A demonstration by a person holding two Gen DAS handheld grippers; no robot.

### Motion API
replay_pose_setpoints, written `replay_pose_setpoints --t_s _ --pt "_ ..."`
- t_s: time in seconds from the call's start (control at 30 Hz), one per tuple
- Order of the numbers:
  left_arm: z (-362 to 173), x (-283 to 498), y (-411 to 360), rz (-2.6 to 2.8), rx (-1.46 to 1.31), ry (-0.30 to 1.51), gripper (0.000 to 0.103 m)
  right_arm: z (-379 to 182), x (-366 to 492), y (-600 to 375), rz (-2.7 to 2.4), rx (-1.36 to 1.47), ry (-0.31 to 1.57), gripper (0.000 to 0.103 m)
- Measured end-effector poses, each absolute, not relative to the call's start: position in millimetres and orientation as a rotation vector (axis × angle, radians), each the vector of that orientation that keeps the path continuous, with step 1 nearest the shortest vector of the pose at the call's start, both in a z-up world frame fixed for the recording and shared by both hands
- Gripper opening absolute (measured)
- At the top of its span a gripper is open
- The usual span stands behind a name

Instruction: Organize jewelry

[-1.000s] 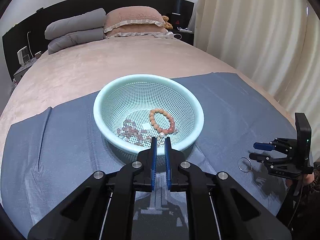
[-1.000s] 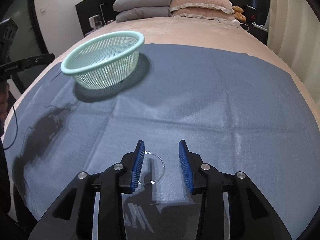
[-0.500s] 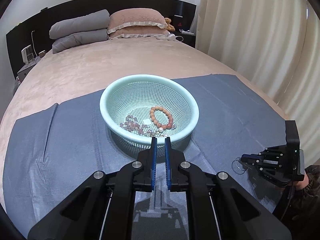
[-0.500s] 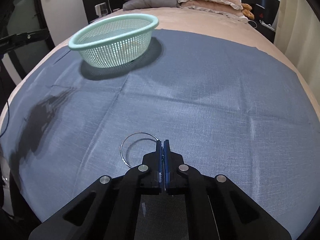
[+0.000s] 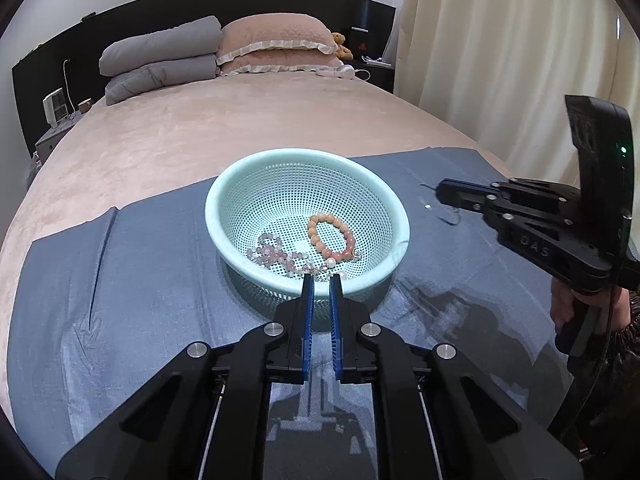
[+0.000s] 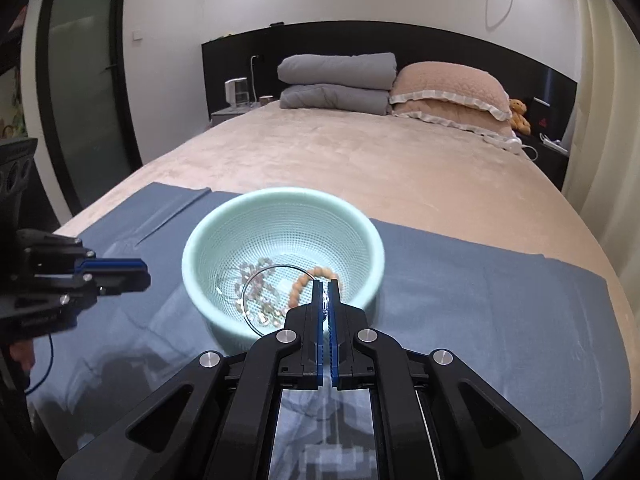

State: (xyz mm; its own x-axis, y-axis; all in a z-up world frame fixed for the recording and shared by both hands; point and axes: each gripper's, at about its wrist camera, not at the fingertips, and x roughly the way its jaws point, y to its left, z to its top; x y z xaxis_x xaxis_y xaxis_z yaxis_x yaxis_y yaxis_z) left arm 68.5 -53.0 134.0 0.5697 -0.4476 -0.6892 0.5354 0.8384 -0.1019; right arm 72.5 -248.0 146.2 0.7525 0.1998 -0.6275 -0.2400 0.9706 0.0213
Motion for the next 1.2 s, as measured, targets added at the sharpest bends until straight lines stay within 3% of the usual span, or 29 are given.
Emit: replay_pose_setpoints --t_s 0.53,0.63,0.67,0.97,1.2 --pt "108.9 115.6 -54.5 -0.548 0.097 0.812 0.010 116.6 125.3 -249.5 0.239 -0.019 0.743 0.008" --pt "106.8 131.4 -51.5 -0.528 0.080 0.816 0.024 115.9 131.9 -258.7 0.207 -0.014 0.728 0.040" --pt "106.3 135.6 -50.9 -0.519 0.080 0.816 0.027 115.7 132.6 -260.8 0.195 -0.016 0.721 0.045" --pt "97.2 170.9 -39.5 -0.447 0.065 0.832 0.054 99.6 158.2 -281.2 0.168 0.034 0.755 0.046" --pt "76.8 181.8 -43.0 -0.448 0.071 0.880 0.057 80.9 170.3 -283.3 0.192 0.067 0.808 0.046"
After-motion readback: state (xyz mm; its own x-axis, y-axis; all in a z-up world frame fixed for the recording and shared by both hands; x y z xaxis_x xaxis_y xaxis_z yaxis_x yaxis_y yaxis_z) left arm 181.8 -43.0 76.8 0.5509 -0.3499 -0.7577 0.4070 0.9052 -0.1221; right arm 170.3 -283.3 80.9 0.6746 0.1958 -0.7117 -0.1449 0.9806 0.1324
